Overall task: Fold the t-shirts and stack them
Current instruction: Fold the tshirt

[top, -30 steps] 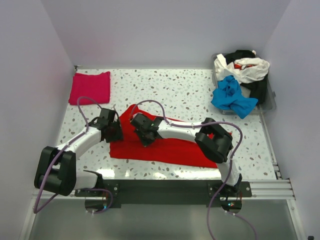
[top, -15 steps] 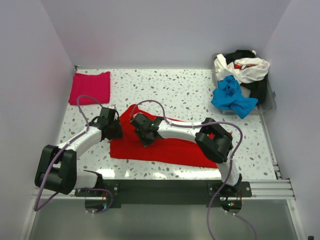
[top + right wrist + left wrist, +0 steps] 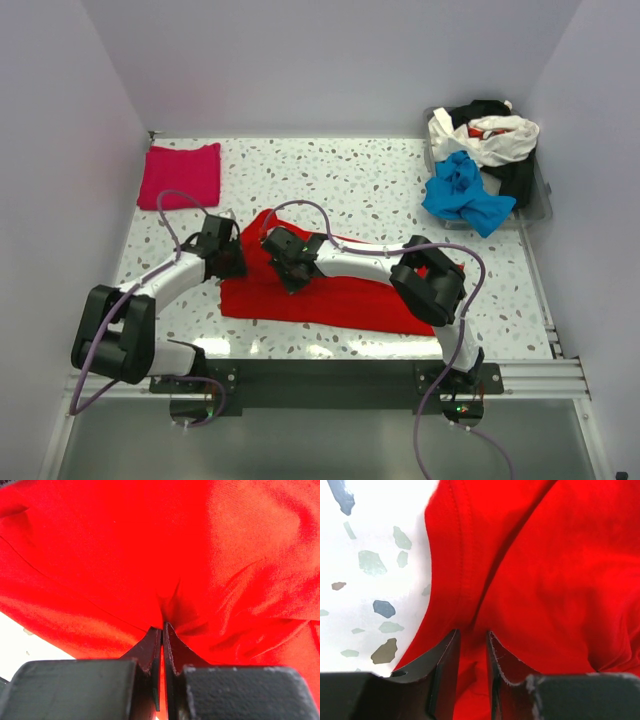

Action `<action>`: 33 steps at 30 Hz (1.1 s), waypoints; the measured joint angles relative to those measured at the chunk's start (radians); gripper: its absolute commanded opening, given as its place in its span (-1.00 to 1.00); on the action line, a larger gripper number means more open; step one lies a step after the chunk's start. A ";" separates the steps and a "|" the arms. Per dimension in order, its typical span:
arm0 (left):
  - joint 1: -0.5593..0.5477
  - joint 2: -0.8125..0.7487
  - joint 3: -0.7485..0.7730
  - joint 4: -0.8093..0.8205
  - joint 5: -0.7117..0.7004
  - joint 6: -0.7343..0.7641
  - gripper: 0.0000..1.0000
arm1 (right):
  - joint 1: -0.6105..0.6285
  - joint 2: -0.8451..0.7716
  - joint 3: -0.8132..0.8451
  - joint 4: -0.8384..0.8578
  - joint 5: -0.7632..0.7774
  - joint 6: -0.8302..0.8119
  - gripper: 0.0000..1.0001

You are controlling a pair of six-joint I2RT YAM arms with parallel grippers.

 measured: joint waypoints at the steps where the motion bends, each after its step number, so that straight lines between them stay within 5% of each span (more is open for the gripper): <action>1: -0.003 0.002 -0.001 0.000 0.000 0.000 -0.37 | 0.000 0.000 0.000 0.000 0.000 0.000 -1.00; 5: -0.015 0.013 -0.001 -0.001 0.000 0.000 -0.42 | 0.000 0.000 0.001 -0.002 0.000 0.000 -1.00; 16: -0.040 0.014 -0.002 0.000 -0.003 -0.004 -0.99 | 0.000 0.000 0.004 -0.012 0.001 0.000 -1.00; 33: -0.040 -0.135 0.051 -0.158 0.024 -0.030 -1.00 | -0.001 -0.121 -0.035 -0.117 0.073 0.001 -1.00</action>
